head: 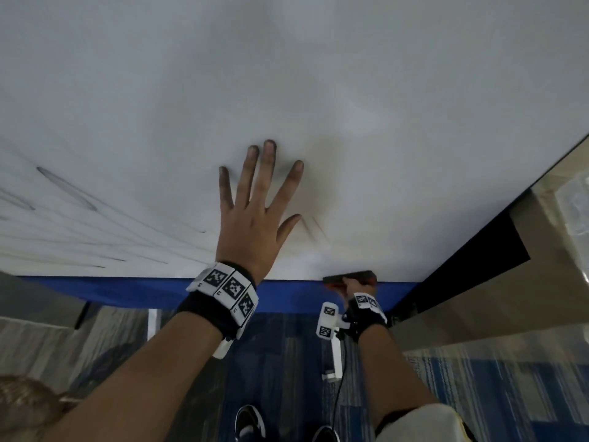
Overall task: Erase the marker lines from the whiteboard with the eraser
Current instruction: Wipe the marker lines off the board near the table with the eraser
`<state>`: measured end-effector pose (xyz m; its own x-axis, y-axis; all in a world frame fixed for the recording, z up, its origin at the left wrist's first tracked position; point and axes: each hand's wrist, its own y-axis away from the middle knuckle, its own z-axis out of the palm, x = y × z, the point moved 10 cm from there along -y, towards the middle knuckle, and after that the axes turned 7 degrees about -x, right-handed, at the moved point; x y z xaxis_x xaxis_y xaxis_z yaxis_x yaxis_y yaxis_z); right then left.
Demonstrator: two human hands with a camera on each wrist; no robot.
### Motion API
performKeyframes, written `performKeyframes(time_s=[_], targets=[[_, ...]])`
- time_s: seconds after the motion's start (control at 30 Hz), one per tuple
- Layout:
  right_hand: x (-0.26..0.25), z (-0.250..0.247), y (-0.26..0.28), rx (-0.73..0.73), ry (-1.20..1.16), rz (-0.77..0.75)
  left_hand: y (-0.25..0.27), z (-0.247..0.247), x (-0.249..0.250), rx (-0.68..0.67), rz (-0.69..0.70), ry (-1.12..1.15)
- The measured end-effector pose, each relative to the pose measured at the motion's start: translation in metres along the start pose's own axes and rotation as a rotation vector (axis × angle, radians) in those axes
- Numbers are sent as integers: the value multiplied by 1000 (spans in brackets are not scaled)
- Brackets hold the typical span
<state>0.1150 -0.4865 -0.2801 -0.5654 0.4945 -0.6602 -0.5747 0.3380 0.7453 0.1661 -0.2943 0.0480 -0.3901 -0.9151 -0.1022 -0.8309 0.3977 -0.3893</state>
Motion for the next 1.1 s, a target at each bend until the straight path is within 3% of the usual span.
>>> performKeyframes(time_s=[0.07,0.1,0.17,0.23,0.3,0.37,0.47,0.53,0.6,0.67,0.77,0.87,0.97,1.1], targets=[[7,7,9,-7,-111,86,1,3,-1,-14,10,-18],[2,18,15,-36,-205,46,1,4,0,-15,8,-17],[-12,45,43,-96,-316,-77,0,5,1,-23,-10,-3],[-37,62,73,-124,-269,-286,1,3,2,-25,-27,28],[-67,64,91,-103,-176,-500,4,-2,1,-16,-12,88],[-76,52,89,-20,-87,-587,10,-13,-1,-1,36,146],[-49,37,66,67,9,-462,15,-37,-30,34,5,180],[-28,29,56,125,69,-313,17,-62,-70,138,-132,195],[-29,23,60,193,55,-296,22,-88,-109,272,-249,205],[-59,32,85,222,51,-529,25,-103,-138,344,-314,193],[-107,79,155,157,128,-940,24,-91,-157,298,-345,173],[-126,112,198,171,260,-1127,25,-77,-159,275,-328,172],[-107,102,174,186,222,-1060,27,-73,-160,295,-327,203],[-29,83,87,174,82,-587,27,-65,-164,297,-328,251]])
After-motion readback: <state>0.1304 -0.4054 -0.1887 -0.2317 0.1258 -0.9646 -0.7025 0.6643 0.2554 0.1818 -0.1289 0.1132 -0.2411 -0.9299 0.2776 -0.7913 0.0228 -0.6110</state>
